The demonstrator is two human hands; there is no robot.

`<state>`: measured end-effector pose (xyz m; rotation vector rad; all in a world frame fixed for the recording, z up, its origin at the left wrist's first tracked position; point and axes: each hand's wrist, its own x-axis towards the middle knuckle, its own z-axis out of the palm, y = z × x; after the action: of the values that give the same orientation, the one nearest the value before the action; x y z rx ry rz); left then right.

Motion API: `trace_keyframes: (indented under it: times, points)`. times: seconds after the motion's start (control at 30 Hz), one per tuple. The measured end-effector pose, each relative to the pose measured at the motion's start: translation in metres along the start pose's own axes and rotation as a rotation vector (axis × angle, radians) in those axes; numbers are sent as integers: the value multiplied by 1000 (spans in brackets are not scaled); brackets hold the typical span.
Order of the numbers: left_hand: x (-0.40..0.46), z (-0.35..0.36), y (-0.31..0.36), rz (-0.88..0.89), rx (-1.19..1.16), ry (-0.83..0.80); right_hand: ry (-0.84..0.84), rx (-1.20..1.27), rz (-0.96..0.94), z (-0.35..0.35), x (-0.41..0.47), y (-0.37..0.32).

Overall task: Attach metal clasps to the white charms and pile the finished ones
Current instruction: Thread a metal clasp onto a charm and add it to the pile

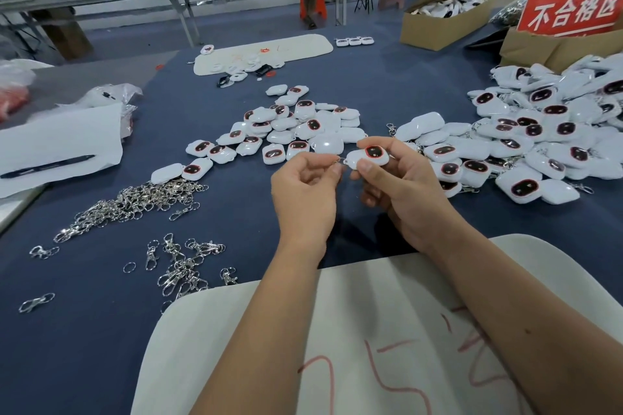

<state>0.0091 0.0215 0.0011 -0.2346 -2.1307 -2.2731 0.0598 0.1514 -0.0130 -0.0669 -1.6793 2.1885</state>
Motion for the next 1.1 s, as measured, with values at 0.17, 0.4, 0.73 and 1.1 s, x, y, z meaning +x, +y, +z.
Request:
trace_keyframes:
  times: [0.17,0.4,0.73,1.1]
  points:
    - [3,-8,-2,266,351,-123,24,-26,3,-1,0,0]
    - [-2,-7,-9,435,595,-147,241,-96,-77,-3,4,6]
    - [13,-24,-15,274,1129,-228,477,-449,-140,-7,6,13]
    - [26,-76,25,25,1023,53,-212,-1576,-418,41,21,11]
